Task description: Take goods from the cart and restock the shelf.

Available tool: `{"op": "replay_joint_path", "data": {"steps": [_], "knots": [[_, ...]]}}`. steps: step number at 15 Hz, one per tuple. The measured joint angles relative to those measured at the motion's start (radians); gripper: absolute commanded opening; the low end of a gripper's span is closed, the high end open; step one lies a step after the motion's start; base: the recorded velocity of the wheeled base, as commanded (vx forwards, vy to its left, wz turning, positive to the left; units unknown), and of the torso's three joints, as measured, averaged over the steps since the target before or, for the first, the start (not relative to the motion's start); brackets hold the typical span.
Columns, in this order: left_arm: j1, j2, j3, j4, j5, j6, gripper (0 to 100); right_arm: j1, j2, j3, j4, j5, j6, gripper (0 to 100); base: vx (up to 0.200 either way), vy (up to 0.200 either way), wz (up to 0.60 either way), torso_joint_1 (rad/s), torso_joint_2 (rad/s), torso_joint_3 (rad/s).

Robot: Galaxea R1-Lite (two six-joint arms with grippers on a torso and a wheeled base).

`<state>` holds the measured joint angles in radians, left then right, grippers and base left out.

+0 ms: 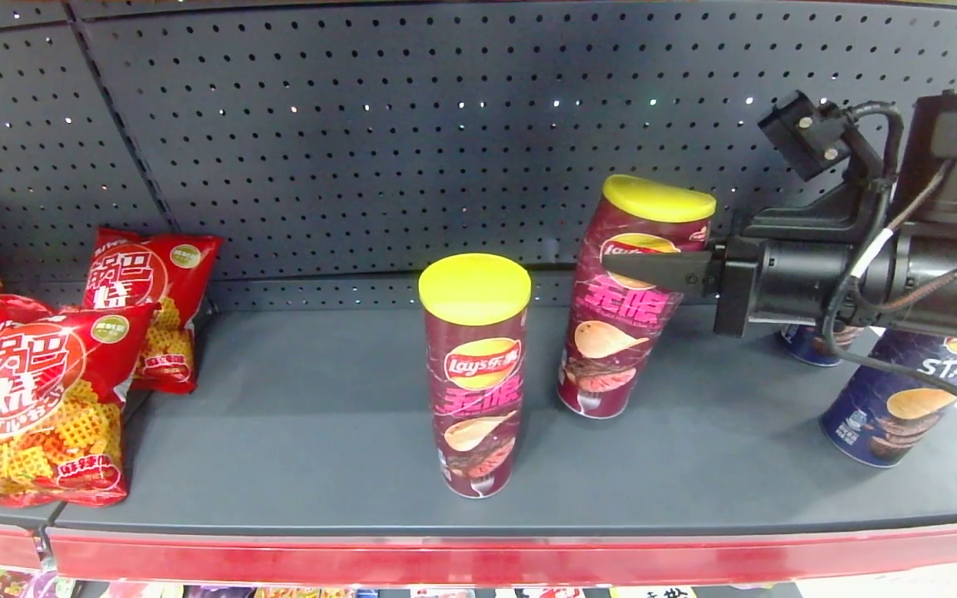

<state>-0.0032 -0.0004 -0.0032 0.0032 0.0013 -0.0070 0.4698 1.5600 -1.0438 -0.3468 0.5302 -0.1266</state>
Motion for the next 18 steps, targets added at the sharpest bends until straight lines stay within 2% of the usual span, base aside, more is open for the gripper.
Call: {"op": "replay_joint_path", "data": {"steps": [7, 11, 13, 16, 18], "knots": [[0.0, 0.0, 0.0, 0.0, 0.0, 0.0, 100, 0.033, 0.134, -0.158, -0.023, 0.038, 0.002, 0, 0.0, 0.0, 0.0, 0.0, 0.0, 0.0], [0.0, 0.0, 0.0, 0.0, 0.0, 0.0, 100, 0.021, 0.243, -0.211, -0.116, 0.157, -0.026, 0, 0.0, 0.0, 0.0, 0.0, 0.0, 0.0], [0.0, 0.0, 0.0, 0.0, 0.0, 0.0, 100, 0.013, 0.319, -0.308, -0.121, 0.226, -0.039, 0, 0.0, 0.0, 0.0, 0.0, 0.0, 0.0], [0.0, 0.0, 0.0, 0.0, 0.0, 0.0, 100, 0.011, 0.426, -0.447, -0.06, 0.381, -0.044, 0, 0.0, 0.0, 0.0, 0.0, 0.0, 0.0], [0.0, 0.0, 0.0, 0.0, 0.0, 0.0, 100, 0.009, 0.474, -0.5, -0.035, 0.398, -0.047, 0, 0.0, 0.0, 0.0, 0.0, 0.0, 0.0]]}}
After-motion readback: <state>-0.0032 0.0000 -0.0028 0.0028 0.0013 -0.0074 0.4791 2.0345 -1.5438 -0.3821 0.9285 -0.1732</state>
